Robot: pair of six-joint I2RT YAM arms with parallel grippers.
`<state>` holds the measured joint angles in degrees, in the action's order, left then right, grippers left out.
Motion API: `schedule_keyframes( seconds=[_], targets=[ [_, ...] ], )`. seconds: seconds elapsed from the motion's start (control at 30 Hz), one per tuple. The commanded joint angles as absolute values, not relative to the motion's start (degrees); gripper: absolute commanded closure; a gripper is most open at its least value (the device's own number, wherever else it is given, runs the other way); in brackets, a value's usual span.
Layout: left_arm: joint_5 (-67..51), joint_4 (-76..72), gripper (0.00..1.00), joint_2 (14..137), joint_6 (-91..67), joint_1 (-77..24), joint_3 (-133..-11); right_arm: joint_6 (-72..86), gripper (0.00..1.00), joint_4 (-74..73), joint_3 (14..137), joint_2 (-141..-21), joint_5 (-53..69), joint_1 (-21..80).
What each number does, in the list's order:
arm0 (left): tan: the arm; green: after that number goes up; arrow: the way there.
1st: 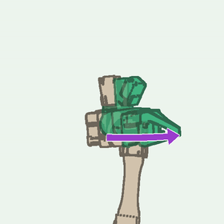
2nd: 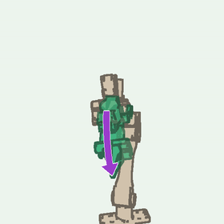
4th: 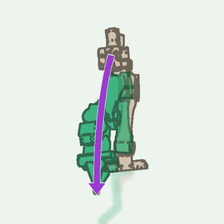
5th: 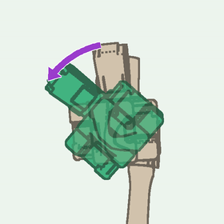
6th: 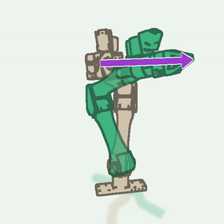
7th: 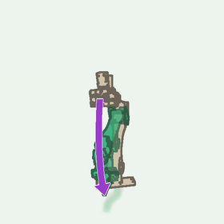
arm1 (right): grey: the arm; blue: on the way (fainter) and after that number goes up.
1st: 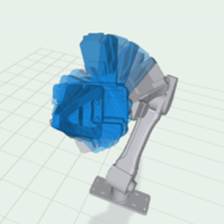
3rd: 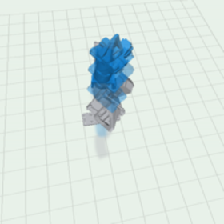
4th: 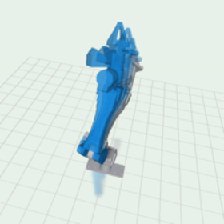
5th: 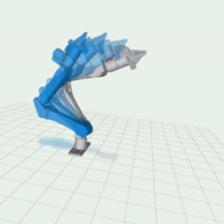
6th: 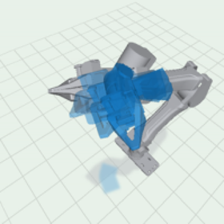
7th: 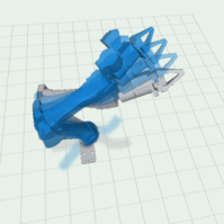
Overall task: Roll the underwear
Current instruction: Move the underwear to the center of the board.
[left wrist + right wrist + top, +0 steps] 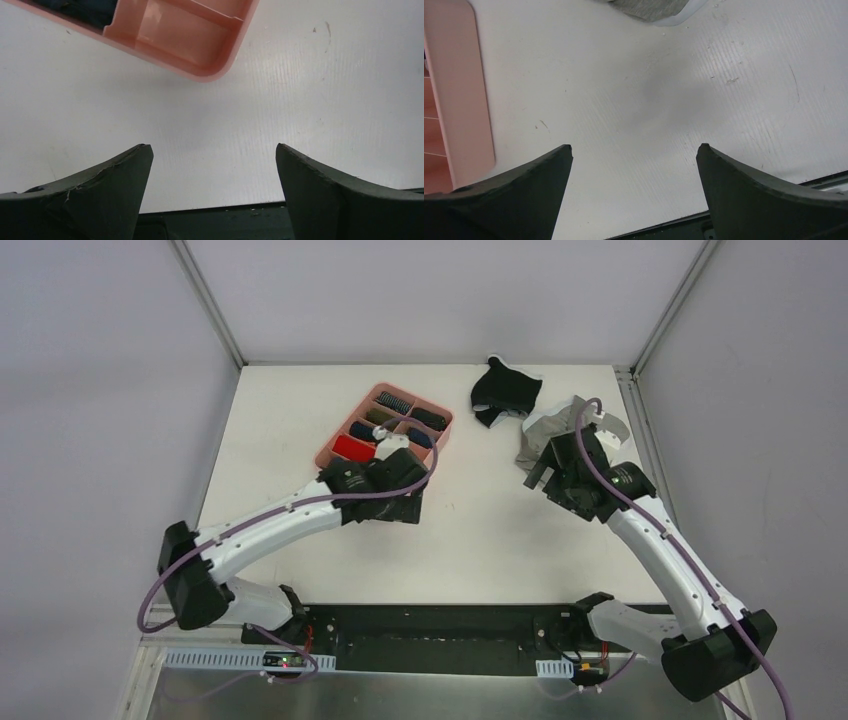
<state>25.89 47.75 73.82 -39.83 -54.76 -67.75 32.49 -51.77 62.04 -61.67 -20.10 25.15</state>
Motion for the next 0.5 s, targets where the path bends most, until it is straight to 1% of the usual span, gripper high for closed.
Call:
schedule_keyframes(
  seconds=[0.0,0.1,0.23,0.27,0.33,0.43,0.47],
  targets=[
    [19.72,46.63,0.01,80.58,-34.44,-55.01,-74.69,33.37,0.01,-50.36,64.26,-59.88,-21.0,26.04],
    [15.55,44.47,0.04,85.53,-33.36,-55.58,-78.04,33.15,0.01,-50.17,63.88,-59.59,-23.07,26.09],
    [12.84,41.53,0.14,90.98,-32.8,-55.37,-80.47,33.0,0.01,-50.26,63.56,-59.41,-24.28,26.01],
    [10.88,41.61,0.17,92.89,-33.24,-54.64,-81.95,33.1,0.01,-50.84,63.85,-59.53,-24.47,26.04],
    [5.11,41.07,0.19,96.24,-35.3,-52.91,-84.71,33.58,0.01,-51.84,64.52,-59.67,-24.8,26.04],
    [3.15,39.15,0.19,100.22,-35.39,-52.68,-88.08,34.26,0.06,-52.25,64.58,-59.66,-26.08,25.9],
    [3.27,39.07,0.19,101.33,-35.04,-52.62,-88.86,34.41,0.1,-51.99,64.2,-59.48,-25.99,25.46]
  ],
)
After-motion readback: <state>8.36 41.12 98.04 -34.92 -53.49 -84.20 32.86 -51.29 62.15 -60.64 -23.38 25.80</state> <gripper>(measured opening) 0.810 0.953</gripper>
